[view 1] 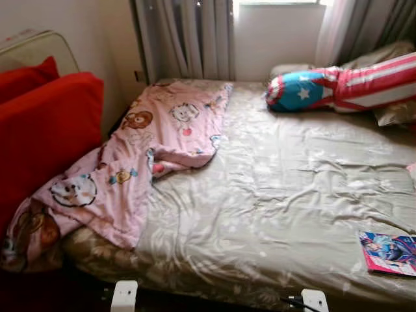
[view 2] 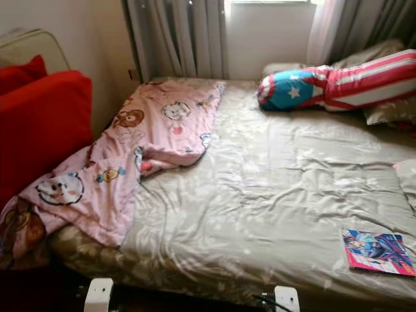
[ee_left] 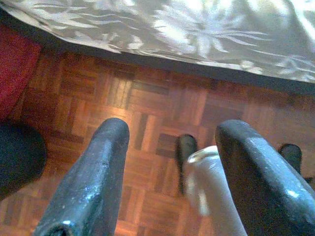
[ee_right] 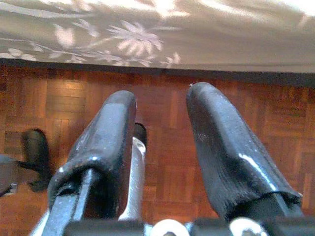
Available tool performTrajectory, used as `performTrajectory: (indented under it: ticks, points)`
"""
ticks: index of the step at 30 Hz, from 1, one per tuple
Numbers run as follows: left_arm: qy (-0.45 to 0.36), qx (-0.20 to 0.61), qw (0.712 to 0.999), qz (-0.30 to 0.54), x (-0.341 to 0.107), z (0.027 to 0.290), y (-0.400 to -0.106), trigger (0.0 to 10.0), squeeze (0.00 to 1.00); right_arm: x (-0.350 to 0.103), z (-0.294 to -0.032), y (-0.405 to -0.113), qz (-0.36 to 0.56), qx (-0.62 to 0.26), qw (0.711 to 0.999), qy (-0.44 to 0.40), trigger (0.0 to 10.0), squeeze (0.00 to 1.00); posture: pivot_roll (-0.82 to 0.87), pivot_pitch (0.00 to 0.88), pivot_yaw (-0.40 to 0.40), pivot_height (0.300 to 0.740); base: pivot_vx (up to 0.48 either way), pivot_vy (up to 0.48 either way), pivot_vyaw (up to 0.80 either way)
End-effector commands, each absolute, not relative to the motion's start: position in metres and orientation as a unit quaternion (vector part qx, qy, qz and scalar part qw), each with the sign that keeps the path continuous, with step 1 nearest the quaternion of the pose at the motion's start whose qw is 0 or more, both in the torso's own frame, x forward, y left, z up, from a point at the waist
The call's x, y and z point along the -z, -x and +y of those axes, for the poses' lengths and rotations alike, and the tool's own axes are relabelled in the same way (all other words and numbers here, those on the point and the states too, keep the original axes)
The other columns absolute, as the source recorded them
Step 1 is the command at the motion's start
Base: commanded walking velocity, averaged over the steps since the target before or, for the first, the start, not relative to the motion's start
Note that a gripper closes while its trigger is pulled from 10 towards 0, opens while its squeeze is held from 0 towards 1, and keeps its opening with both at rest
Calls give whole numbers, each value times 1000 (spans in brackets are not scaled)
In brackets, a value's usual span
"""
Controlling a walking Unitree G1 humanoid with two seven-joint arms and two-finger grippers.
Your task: Clean up the room
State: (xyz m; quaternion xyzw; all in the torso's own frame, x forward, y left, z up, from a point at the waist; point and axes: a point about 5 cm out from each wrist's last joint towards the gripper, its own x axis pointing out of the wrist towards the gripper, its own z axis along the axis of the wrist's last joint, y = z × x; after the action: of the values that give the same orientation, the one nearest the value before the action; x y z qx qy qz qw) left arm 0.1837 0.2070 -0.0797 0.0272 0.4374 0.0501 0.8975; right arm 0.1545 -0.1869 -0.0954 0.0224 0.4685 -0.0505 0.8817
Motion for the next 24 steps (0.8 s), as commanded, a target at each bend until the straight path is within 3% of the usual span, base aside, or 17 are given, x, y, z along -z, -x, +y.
performTrajectory:
  ticks: [1, 24]
  points:
    - [-37, -55, 889, 453, 83, 212, -176, 10000, 0, 96, -181, -156, 468, 43, 882, -26, 10000, 0, -72, 0, 3, 740, 0, 394, 0]
    - [-39, -55, 891, 449, 82, 212, -177, 10000, 0, 96, -180, -155, 468, 39, 882, -28, 10000, 0, -68, 0, 2, 740, 0, 396, 0]
